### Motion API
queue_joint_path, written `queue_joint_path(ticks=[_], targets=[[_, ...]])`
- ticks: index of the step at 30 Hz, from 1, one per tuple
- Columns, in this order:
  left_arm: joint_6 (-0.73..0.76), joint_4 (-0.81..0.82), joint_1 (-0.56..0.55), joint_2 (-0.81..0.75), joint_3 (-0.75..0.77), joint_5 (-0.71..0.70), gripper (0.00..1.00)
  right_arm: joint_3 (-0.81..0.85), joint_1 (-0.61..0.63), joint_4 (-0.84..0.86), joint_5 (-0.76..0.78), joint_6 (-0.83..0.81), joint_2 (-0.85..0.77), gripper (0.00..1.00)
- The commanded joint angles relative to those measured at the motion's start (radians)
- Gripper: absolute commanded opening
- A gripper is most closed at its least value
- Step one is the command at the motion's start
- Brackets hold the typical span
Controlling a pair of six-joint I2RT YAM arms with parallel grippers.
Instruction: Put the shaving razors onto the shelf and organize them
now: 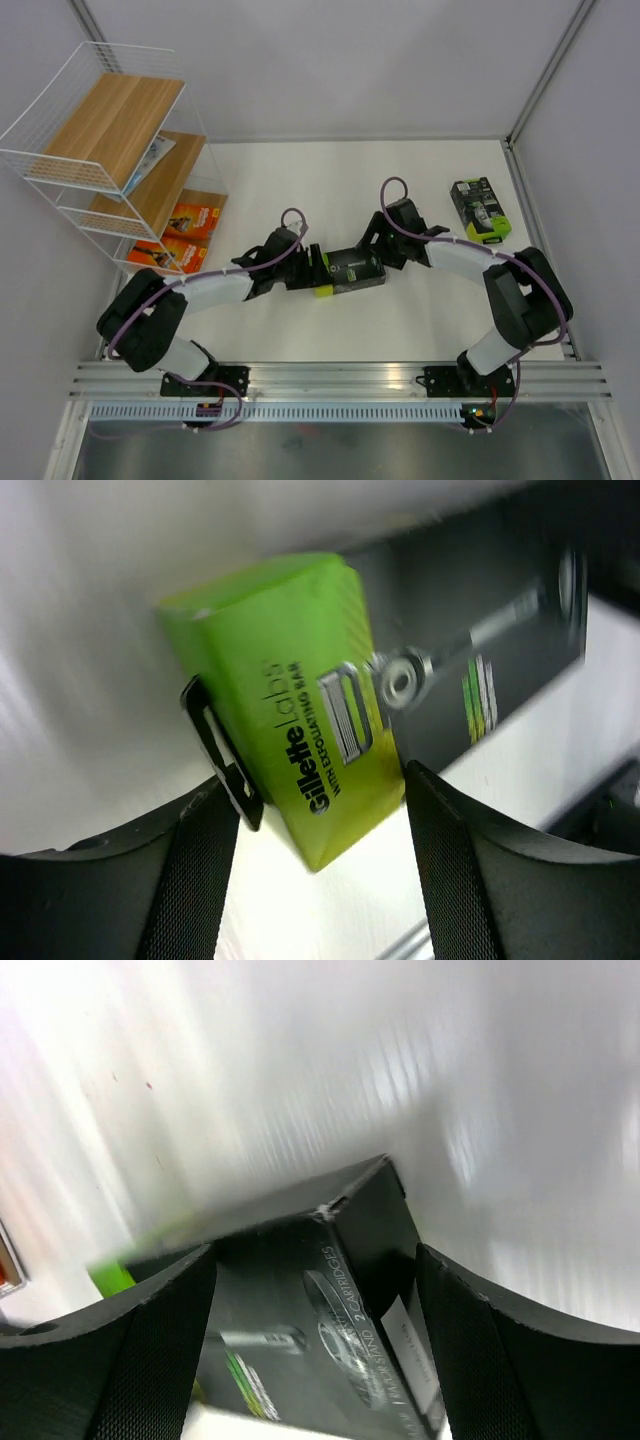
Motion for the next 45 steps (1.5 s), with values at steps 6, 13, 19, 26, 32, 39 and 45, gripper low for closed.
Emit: queue_joint_path(ticks=[6, 13, 19, 26, 32, 39, 45], targets=[[-0.215, -0.034, -0.137, -0.284, -0.174, -0.069, 0.71, 0.314, -0.021, -0.086, -0.211, -0.31, 0.277, 0.83], [-0.074, -0.266, -0.134, -0.363, -0.105, -0.19, 0.83, 0.354, -0.035, -0.125, -0.241, -0.367, 0.271, 0.82], [-0.115, -0.223, -0.015, -0.367, -0.161, -0.125, 0.73, 0.29, -0.083, -0.166, -0.222, -0.382, 0.152, 0.85], [-0.111, 0.007, 0.108, -0.401, -0.224, 0.103, 0.69, 0.112, -0.097, -0.183, -0.184, -0.37, 0.008, 0.86], [-0.226, 0.001, 0.113, -0.35, -0.232, 0.083, 0.55, 0.008, -0.103, -0.145, -0.179, -0.312, -0.089, 0.87], [-0.307, 0.058, 0.113, -0.384, -0.319, 0.037, 0.48, 0.011, -0.103, -0.152, -0.161, -0.324, -0.088, 0.87], [-0.329, 0.115, 0.102, -0.303, -0.295, 0.072, 0.45, 0.014, -0.104, -0.132, -0.187, -0.307, -0.065, 0.87]])
